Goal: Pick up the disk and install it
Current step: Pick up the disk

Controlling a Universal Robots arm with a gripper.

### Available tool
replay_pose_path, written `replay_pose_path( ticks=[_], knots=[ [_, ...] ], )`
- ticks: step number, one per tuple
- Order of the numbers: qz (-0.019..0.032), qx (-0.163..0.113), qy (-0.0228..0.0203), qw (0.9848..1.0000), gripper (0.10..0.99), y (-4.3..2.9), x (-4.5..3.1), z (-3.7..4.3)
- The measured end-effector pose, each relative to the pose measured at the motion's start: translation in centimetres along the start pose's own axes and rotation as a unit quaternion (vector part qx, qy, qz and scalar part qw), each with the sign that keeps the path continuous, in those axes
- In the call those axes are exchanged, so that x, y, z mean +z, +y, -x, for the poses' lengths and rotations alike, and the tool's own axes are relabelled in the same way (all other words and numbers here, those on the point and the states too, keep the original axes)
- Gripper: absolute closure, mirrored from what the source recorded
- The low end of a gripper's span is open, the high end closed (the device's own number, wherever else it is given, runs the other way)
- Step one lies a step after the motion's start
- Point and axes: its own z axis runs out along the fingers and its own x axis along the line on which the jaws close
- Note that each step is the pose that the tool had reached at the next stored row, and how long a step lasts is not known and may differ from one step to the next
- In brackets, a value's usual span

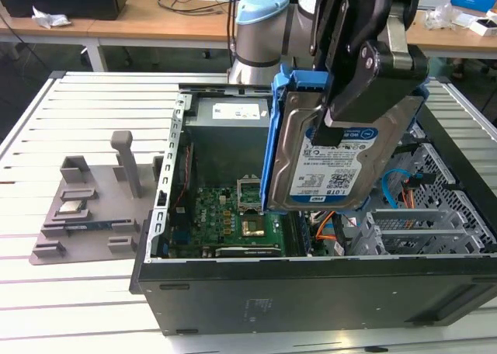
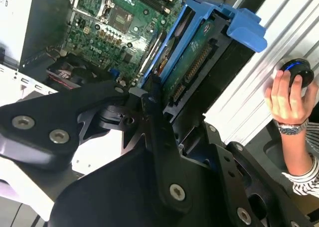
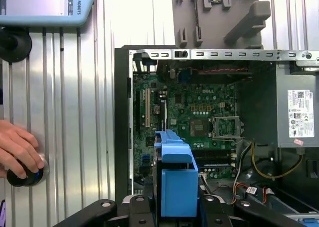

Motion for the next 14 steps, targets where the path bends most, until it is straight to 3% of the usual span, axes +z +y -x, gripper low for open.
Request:
replay_pose_path(
  ticks=[9, 10, 14],
  knots=[
    [0.0013, 0.0, 0.0001, 1.0, 0.718, -2.8, -0.07, 0.08],
    [0.0018, 0.0, 0.0001, 1.0, 0.718, -3.57, -0.09, 0.11],
    [0.0028, 0.0, 0.0001, 1.0, 0.718, -5.04, -0.12, 0.17]
  ],
)
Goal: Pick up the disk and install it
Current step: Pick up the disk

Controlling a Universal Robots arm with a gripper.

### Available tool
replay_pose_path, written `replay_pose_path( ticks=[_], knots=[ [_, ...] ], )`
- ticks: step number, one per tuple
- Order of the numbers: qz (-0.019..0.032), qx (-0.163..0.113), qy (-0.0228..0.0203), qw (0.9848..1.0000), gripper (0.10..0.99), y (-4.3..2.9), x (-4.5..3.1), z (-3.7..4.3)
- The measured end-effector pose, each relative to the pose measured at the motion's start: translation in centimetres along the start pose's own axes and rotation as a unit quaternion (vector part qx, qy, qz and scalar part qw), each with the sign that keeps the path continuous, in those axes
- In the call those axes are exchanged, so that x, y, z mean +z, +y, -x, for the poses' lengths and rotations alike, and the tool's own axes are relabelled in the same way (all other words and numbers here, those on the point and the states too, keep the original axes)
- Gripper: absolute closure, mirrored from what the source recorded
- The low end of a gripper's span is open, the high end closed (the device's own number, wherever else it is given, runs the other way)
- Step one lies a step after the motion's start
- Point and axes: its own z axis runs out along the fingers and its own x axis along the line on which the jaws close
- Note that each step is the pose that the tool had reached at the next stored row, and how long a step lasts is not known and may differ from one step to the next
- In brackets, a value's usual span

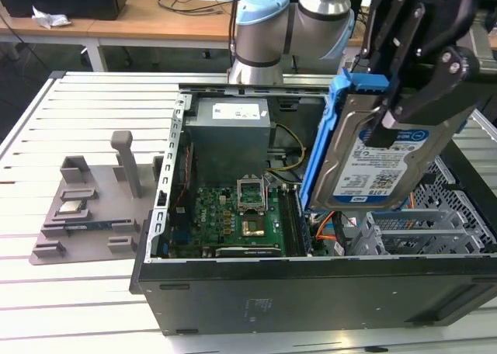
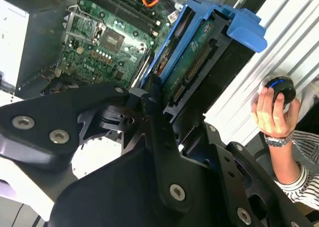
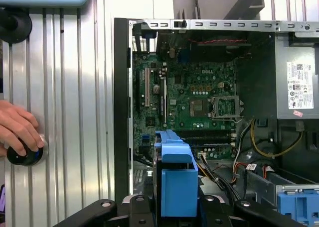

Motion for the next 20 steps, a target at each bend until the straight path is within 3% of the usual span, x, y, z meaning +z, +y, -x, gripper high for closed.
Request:
replay_pose_path(
  ticks=[2, 6, 8, 12, 20],
  knots=[
    [0.0006, 0.0, 0.0, 1.0, 0.718, -0.68, -0.01, 0.03],
    [0.0029, 0.0, 0.0001, 1.0, 0.718, -2.88, 0.05, 0.11],
    [0.0034, 0.0, 0.0001, 1.0, 0.718, -3.47, 0.08, 0.13],
    [0.0062, 0.0, 0.0002, 1.0, 0.718, -5.59, 0.31, 0.2],
    [0.0095, -0.006, 0.0008, 0.9999, 0.718, -7.75, 1.09, 0.26]
  ],
)
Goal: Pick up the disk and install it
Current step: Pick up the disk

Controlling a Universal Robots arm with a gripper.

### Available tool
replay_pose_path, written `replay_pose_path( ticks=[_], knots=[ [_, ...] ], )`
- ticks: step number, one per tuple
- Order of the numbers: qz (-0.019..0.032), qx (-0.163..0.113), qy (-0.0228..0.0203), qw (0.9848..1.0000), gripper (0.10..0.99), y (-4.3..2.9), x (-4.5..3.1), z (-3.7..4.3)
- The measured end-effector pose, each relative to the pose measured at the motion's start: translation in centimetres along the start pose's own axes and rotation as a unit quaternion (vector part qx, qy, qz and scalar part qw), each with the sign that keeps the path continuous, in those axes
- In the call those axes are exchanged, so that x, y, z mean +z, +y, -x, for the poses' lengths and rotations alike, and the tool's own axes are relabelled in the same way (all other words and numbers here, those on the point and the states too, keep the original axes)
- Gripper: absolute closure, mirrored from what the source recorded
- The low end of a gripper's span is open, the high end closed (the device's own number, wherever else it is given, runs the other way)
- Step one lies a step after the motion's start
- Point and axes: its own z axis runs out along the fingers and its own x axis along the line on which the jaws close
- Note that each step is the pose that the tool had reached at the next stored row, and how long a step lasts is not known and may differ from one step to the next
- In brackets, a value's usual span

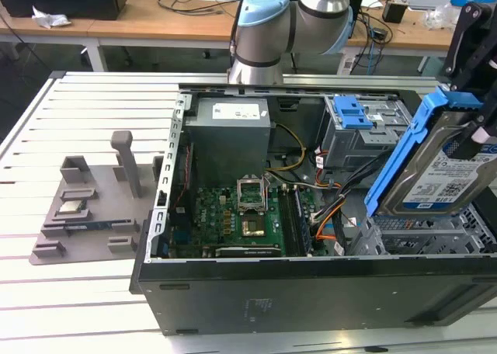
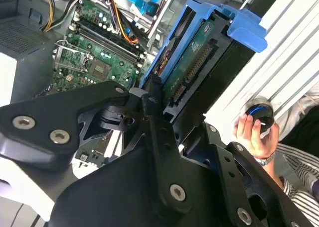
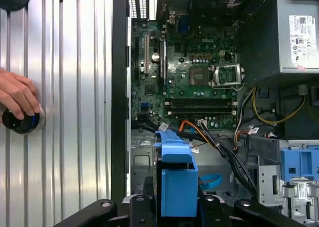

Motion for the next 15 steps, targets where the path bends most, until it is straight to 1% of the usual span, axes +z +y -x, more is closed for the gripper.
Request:
replay_pose_path(
  ticks=[2, 3, 4, 5, 8, 9, 11, 15],
  knots=[
    [0.0002, -0.005, -0.0001, 1.0, 0.718, -0.35, 0.06, 0.0],
    [0.0003, -0.007, -0.0012, 1.0, 0.718, -0.51, 0.06, 0.01],
    [0.001, -0.009, -0.0048, 1.0, 0.718, -0.9, 0.1, 0.02],
    [0.0015, -0.01, -0.0057, 0.9999, 0.718, -1.18, 0.24, 0.02],
    [0.0025, -0.011, -0.0055, 0.9999, 0.718, -1.59, 0.76, 0.02],
    [0.0032, -0.012, -0.0054, 0.9999, 0.718, -1.89, 1.03, 0.02],
    [0.0035, -0.013, -0.0053, 0.9999, 0.718, -2.16, 1.1, 0.03],
    [0.0035, -0.013, -0.0054, 0.9999, 0.718, -2.18, 1.1, 0.02]
  ],
)
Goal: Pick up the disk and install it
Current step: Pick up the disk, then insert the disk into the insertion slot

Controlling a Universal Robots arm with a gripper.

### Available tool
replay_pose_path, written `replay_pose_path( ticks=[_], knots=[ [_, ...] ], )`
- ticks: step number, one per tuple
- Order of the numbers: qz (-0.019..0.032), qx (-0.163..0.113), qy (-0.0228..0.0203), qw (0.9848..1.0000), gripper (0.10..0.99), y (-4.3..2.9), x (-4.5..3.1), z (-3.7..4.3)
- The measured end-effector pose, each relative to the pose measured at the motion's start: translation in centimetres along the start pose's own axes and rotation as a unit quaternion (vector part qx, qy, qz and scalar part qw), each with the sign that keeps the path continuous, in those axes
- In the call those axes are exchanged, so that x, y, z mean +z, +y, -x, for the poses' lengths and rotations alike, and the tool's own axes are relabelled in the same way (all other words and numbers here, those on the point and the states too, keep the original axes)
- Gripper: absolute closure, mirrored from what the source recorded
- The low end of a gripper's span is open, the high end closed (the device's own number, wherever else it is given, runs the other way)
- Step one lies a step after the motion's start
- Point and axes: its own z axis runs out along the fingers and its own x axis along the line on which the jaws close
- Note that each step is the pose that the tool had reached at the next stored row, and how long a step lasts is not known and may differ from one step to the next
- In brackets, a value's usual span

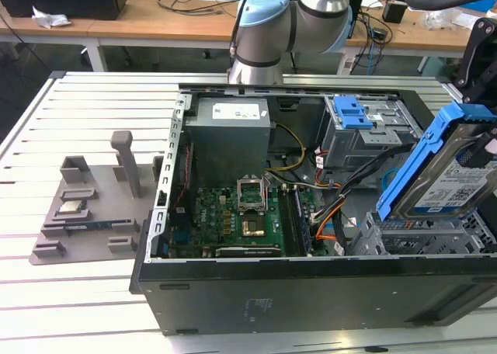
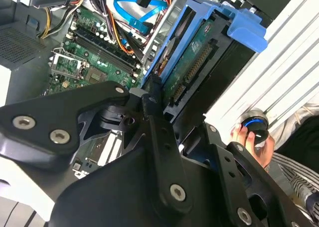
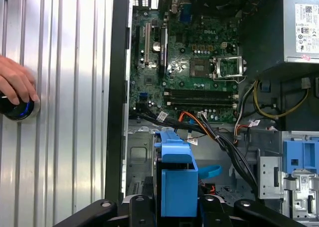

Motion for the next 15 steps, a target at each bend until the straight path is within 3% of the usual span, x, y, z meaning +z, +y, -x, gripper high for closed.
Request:
replay_pose_path(
  ticks=[15],
  knots=[
    [0.0, 0.0, 0.0001, 1.0, 0.718, -0.07, 0.02, 0.0]
  ],
)
